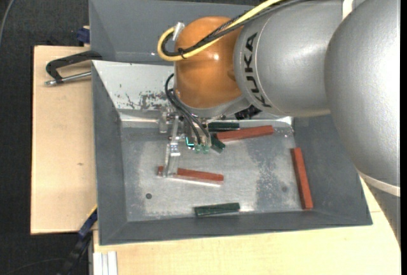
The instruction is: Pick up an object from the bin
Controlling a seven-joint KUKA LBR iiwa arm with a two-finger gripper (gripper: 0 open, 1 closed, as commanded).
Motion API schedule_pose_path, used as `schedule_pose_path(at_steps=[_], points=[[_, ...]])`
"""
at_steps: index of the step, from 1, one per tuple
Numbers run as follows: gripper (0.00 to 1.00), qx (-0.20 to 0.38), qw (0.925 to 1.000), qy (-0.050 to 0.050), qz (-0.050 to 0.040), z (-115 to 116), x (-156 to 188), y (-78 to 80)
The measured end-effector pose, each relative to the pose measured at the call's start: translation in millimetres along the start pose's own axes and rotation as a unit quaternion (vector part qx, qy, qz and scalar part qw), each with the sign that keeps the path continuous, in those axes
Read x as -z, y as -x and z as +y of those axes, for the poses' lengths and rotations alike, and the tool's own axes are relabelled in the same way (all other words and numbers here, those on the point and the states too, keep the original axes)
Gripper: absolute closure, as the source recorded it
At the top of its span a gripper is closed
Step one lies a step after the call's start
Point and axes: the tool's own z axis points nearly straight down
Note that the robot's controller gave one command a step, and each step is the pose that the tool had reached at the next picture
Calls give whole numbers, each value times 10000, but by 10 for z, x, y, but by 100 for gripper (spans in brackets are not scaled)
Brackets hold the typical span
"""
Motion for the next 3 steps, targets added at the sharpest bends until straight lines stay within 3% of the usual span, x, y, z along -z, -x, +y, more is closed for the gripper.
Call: schedule_pose_path(at_steps=[1, 2, 3], points=[[0, -420, 9991, -11, 0, -466, -903, 0], [100, -407, 9992, 11, -41, -437, -856, 21], [100, 813, 9966, 8, -106, -538, 721, -40]])
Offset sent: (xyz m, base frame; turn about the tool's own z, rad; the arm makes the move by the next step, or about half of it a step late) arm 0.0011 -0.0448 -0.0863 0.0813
